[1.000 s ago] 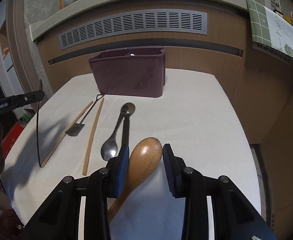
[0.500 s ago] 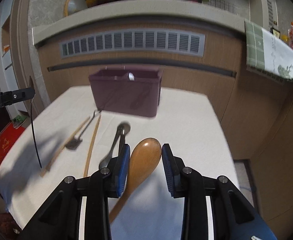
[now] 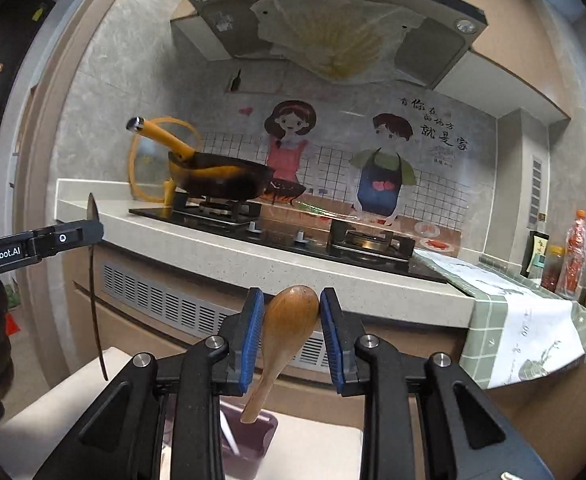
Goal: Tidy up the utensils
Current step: 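Lift both spoons and carry them over the purple caddy with both tools, then lower both spoons into the caddy and open both tools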
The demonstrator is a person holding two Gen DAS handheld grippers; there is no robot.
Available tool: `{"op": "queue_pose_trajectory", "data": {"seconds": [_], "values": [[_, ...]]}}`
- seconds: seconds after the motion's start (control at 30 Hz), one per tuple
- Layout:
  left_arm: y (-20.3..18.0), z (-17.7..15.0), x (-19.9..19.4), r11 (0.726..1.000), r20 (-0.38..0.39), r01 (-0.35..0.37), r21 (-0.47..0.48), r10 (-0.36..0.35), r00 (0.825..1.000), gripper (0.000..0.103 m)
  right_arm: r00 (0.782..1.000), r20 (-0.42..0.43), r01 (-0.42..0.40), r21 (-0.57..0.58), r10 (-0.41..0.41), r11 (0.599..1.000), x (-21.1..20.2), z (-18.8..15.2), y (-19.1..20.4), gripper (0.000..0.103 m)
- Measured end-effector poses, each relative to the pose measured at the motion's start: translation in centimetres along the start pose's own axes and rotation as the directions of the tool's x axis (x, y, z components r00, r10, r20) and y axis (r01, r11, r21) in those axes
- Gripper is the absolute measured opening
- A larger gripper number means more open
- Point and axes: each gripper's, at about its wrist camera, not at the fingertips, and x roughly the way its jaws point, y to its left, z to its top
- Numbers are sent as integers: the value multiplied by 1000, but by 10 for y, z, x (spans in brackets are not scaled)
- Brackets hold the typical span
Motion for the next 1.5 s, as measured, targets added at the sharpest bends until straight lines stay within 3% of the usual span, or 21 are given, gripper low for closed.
{"op": "queue_pose_trajectory", "data": {"seconds": [0.27,0.47,0.57,0.67,0.73,0.93,1.03,1.13,1.27,1.4,1.5], "values": [[29,-54,77,998,-139,-25,-55,17,990,33,990,-134,-44,9,45,999,65,-49,9,26],[46,-93,115,994,-231,-32,-107,6,973,33,968,-239,-78,17,80,997,100,-89,20,26],[50,-109,123,993,-268,-23,-114,-8,963,34,947,-298,-116,26,119,993,115,-106,24,27],[53,-120,129,992,-313,9,-124,-47,949,40,905,-366,-199,93,219,976,128,-121,23,27],[55,-121,125,990,-309,16,-141,-59,949,46,891,-383,-216,120,246,969,133,-126,24,27],[62,-115,91,984,-290,-18,-179,-35,956,47,914,-340,-190,124,222,974,116,-123,20,28],[72,-122,67,980,-315,-70,-186,8,949,47,927,-314,-172,131,206,976,101,-119,15,28],[80,-141,43,977,-380,-131,-168,58,923,47,923,-326,-162,151,204,975,89,-122,11,28],[86,-170,12,977,-454,-179,-119,107,885,47,901,-382,-159,147,205,976,73,-141,23,28],[88,-199,-20,966,-511,-259,-22,213,833,47,844,-476,-208,134,247,969,56,-179,57,28],[91,-220,-43,949,-548,-311,47,285,786,47,780,-551,-251,159,297,955,50,-210,88,28]]}}
